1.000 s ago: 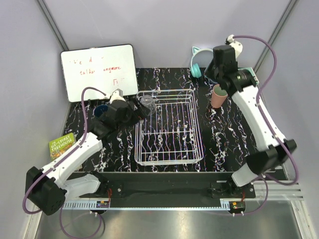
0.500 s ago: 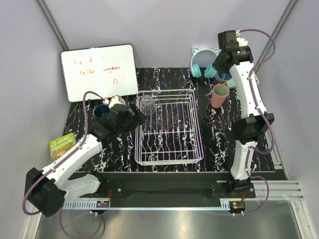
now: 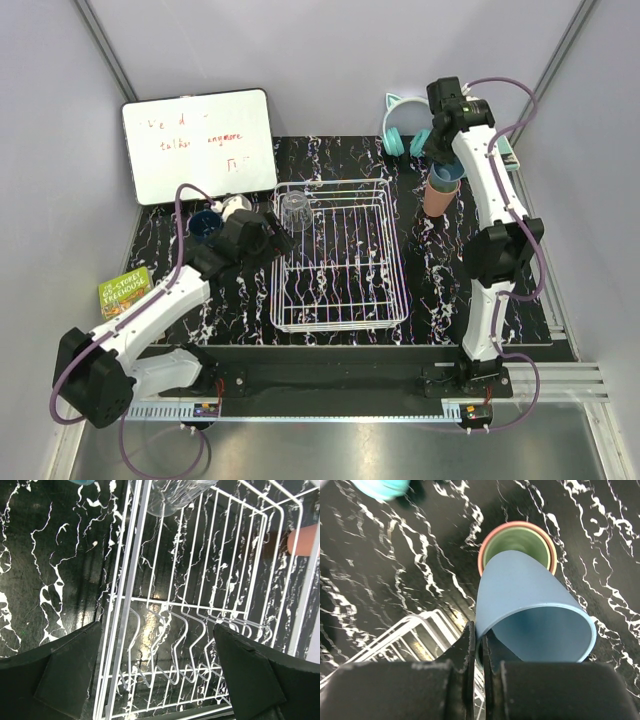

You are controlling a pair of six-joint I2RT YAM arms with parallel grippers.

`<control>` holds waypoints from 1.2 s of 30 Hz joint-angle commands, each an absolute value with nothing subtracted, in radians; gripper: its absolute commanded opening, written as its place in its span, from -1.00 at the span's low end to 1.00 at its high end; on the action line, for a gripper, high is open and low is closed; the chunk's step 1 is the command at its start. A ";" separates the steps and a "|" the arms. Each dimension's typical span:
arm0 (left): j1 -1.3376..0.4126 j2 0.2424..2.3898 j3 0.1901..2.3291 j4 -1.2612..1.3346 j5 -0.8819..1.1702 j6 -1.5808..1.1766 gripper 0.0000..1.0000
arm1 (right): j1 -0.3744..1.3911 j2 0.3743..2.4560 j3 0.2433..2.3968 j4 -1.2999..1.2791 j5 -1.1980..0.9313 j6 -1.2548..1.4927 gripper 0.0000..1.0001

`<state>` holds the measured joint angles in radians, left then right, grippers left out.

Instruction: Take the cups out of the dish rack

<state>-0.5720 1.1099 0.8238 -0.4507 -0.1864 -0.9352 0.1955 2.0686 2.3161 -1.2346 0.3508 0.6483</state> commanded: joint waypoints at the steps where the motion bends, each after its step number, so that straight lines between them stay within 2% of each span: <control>1: -0.574 1.127 0.828 -0.434 -0.166 -0.937 0.98 | 0.193 2.011 2.261 -1.189 0.390 0.646 -1.00; 9: -0.574 1.135 0.827 -0.434 -0.163 -0.940 0.98 | 0.176 1.993 2.158 -1.105 0.374 0.640 -1.00; 19: -0.574 1.134 0.821 -0.433 -0.170 -0.940 0.98 | 0.153 2.066 2.216 -1.075 0.357 0.603 -1.00; 22: -0.574 1.140 0.822 -0.433 -0.170 -0.937 0.98 | 0.153 2.083 2.255 -1.074 0.356 0.594 -0.78; 23: -0.574 1.143 0.824 -0.433 -0.169 -0.934 0.98 | 0.152 2.085 2.266 -1.075 0.354 0.591 -0.65; 27: -0.574 1.157 0.833 -0.430 -0.163 -0.933 0.98 | 0.150 2.108 2.313 -1.077 0.338 0.577 -0.44; 32: -0.574 1.163 0.836 -0.428 -0.156 -0.927 0.98 | 0.147 2.112 2.316 -1.081 0.328 0.580 -0.46; 36: -0.575 1.158 0.838 -0.423 -0.164 -0.923 0.98 | 0.149 2.004 2.237 -1.001 0.292 0.598 -0.46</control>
